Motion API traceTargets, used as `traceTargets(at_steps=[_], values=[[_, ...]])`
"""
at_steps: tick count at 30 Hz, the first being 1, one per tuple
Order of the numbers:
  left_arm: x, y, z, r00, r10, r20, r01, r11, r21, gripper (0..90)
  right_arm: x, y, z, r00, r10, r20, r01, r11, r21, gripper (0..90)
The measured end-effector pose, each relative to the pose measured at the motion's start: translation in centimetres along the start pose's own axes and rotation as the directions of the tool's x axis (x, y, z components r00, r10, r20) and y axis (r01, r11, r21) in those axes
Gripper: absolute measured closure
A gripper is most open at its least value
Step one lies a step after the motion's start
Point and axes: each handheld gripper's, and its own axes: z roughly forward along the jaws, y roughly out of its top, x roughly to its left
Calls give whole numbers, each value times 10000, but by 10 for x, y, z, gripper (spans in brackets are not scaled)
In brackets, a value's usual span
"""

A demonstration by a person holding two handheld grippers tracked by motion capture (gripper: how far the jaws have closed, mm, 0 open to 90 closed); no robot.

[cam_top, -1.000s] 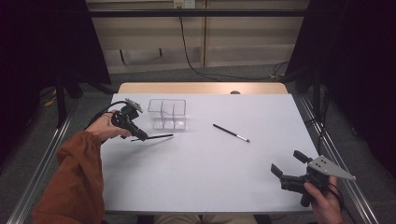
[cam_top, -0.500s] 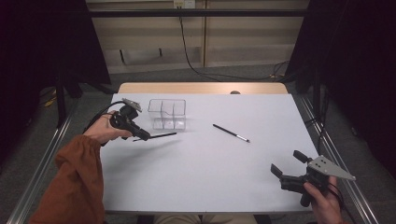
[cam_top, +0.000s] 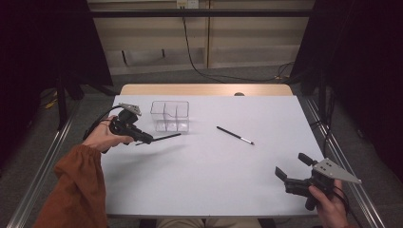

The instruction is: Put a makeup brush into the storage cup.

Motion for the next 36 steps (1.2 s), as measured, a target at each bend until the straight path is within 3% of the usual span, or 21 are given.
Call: traceTargets(at_steps=[3, 10, 17, 27, 36], values=[[-4, -2, 2, 9999, 6, 141, -3, 9998, -221, 840, 1, 0, 0, 10000, -22, -27, 22, 10000, -38, 0], [-17, -1, 6, 9995, 316, 26, -315, 9983, -494, 840, 1, 1, 0, 9997, -165, -155, 163, 9997, -161, 0], [-27, -3, 7, 9985, 541, 4, -539, 9950, -839, 840, 5, 4, 2, 9995, 17, -327, -28, 9994, -356, 0], [-45, -5, 6, 9968, 788, 151, -764, 9894, -1233, 839, 13, 19, 8, 9949, -301, -962, 221, 9963, -833, 0], [-59, -5, 13, 9928, 1155, 316, -1113, 9875, -1119, 839, 25, 27, 27, 9721, -682, -2243, 592, 9972, -465, 0]])
